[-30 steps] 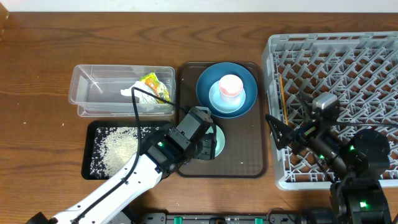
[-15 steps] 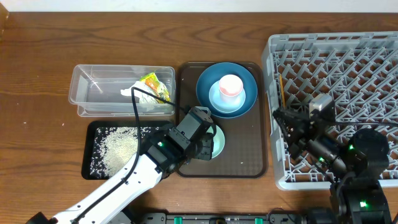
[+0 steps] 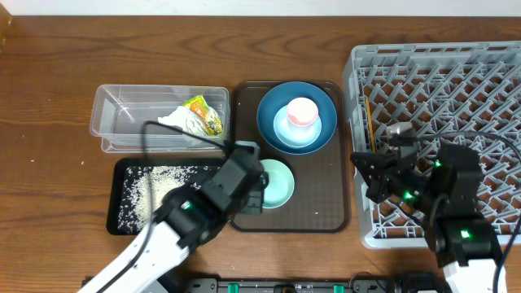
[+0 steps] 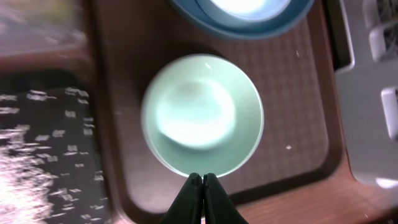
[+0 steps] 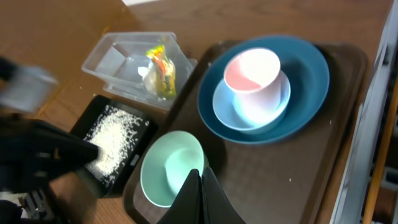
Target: Sort waste into correct bins and load items into the dishwasher rack
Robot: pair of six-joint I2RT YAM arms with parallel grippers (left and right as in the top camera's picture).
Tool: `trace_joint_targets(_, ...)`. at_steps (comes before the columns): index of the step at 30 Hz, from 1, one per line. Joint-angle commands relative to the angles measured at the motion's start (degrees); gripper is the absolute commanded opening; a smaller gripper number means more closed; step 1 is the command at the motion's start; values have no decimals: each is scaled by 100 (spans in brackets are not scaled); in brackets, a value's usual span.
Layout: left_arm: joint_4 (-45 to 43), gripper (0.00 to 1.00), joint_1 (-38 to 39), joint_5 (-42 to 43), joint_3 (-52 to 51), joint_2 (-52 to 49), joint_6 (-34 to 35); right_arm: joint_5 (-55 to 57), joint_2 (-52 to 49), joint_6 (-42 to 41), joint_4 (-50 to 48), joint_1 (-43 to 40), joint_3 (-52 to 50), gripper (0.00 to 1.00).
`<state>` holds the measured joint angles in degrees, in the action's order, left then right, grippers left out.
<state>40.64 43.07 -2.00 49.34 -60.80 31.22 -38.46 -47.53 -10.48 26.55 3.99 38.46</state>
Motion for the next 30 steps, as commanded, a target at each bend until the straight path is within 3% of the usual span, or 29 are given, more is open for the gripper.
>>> trace_joint_targets(1,162,6,-9,-713,76,389,7,70,-188,7,-42,164,120,1)
trace_joint_targets(8,595,6,-557,-820,76,1010,249,1123,-525,31,-55,1075,160,1)
trace_joint_targets(21,1491,17,-2800,-807,70,1320,809,3501,-1086,-44,-280,3095,503,1)
trace_joint_targets(25,1602,45,-3071,-813,48,1283,809,3919,-1495,-42,-649,3528,503,5)
trace_joint_targets(27,1633,53,-3084,-811,48,1237,809,3998,-1644,-42,-861,3672,503,12)
trace_joint_targets(30,1620,79,-3084,-811,48,1156,811,4015,-1880,-42,-1298,3862,503,25)
